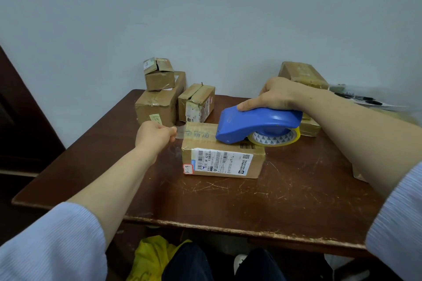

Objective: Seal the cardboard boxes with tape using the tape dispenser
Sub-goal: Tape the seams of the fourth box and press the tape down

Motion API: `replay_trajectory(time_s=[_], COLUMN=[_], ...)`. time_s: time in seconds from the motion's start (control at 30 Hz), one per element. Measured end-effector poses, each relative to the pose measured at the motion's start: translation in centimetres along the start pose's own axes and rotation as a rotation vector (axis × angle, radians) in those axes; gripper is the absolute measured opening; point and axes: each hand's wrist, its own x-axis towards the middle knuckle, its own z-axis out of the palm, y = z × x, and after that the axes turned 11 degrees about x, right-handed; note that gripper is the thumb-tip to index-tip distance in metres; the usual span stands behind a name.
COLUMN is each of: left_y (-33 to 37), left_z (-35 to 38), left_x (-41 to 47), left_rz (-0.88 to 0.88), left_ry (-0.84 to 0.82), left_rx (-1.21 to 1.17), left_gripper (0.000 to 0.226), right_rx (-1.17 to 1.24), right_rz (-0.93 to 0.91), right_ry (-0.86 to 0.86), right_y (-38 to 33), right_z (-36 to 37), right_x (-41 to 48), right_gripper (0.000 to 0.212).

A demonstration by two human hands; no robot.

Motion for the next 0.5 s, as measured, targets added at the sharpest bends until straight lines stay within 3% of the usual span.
replay_trajectory(time_s=[0.5], left_y=[-0.2], left_z=[2.1], left_x=[-0.6], left_rz=[-0.117], left_ry=[-0.18], left_rx=[-0.062], left_gripper=[0.025], right_rx=[-0.076], right_rz=[-0.006], right_ry=[-0.049], right_y=[-0.9], right_z=[0.4], right_x=[1.0], right_gripper=[0.058])
